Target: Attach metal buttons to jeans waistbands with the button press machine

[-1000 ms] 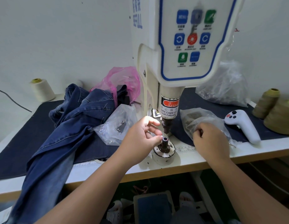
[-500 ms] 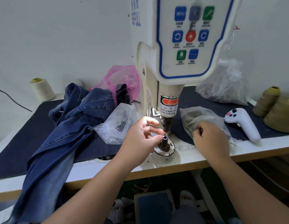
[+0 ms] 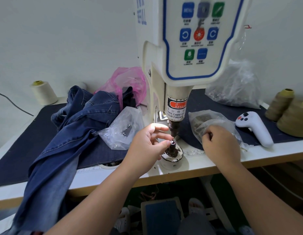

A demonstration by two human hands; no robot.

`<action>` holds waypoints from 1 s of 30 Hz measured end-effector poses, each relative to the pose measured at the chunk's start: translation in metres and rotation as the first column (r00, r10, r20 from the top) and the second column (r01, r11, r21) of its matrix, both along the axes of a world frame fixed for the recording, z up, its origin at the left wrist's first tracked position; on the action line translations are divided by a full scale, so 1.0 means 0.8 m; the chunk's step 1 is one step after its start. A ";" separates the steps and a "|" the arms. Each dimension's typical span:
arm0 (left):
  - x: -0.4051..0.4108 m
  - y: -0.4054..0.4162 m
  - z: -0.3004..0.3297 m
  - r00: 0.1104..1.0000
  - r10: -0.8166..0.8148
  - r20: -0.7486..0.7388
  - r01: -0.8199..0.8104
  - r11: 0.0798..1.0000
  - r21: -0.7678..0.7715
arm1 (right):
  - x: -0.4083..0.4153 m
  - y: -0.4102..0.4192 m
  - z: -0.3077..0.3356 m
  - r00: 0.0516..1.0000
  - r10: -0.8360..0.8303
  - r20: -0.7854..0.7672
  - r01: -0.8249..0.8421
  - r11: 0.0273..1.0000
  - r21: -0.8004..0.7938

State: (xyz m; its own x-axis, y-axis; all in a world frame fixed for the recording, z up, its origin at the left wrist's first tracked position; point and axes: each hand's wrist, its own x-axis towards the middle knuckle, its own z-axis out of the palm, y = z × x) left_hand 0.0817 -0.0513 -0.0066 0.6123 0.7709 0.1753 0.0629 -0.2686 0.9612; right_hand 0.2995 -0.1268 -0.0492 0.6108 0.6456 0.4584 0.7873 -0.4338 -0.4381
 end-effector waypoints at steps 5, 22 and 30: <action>0.000 -0.001 -0.001 1.000 0.008 -0.014 -0.008 1.000 0.003 | -0.001 0.001 0.000 1.000 -0.005 -0.003 0.005 1.000 0.003; -0.005 -0.003 -0.010 0.990 0.066 -0.121 -0.050 0.990 0.128 | -0.002 0.000 0.001 1.000 -0.007 -0.001 0.007 1.000 0.011; -0.005 -0.003 -0.014 0.992 0.079 -0.096 -0.058 0.977 0.203 | -0.002 -0.001 0.002 1.000 0.004 0.018 -0.005 1.000 0.012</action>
